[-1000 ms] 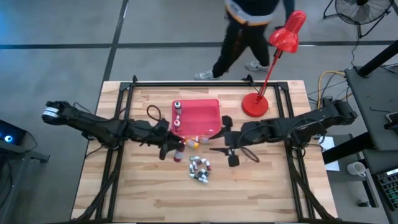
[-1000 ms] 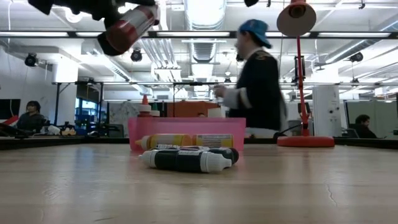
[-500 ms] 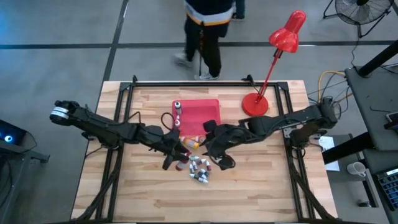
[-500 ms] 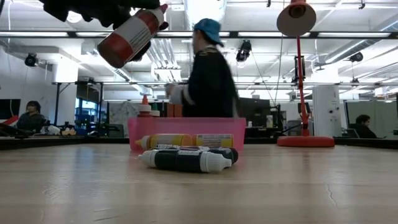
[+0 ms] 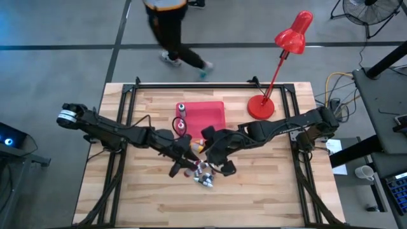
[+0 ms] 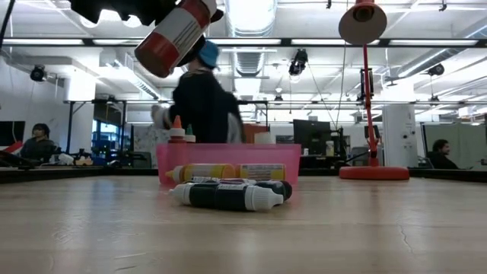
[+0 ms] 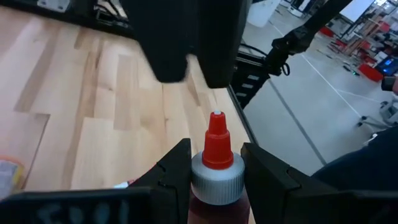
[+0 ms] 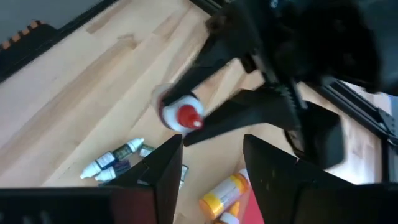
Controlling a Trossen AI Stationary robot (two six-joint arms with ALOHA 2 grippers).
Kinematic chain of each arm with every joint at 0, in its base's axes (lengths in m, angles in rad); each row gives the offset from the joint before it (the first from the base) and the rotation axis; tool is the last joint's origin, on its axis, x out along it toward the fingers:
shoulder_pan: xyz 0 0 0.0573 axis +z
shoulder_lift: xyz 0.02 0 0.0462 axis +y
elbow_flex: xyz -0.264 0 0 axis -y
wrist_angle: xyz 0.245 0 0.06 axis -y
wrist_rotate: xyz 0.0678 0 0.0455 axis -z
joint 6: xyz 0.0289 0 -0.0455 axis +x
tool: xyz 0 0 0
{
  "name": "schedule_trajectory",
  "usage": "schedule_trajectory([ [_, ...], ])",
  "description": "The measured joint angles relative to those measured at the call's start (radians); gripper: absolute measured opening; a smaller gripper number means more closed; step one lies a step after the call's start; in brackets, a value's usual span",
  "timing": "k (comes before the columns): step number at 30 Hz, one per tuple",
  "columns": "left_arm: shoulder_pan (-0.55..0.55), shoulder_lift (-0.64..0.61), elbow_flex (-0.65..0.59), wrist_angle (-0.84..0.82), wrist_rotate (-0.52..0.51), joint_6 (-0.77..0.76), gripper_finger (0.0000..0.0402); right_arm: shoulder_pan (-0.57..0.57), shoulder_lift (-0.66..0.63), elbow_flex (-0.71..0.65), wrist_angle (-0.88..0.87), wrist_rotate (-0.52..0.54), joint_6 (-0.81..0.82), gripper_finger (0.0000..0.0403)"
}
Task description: Pick & Place food coloring
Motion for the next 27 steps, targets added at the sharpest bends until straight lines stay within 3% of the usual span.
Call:
schedule_trajectory([
  [11, 0.021, 0.022, 0.035, -0.004, 0.004, 0.025, 0.0097, 0.002, 0.003, -0.006, 0.008, -0.020, -0.048, 0.0162],
  [27, 0.045, 0.095, 0.112, -0.006, 0.049, 0.068, 0.0097, 0.003, 0.003, -0.009, -0.032, -0.026, -0.048, 0.0109],
])
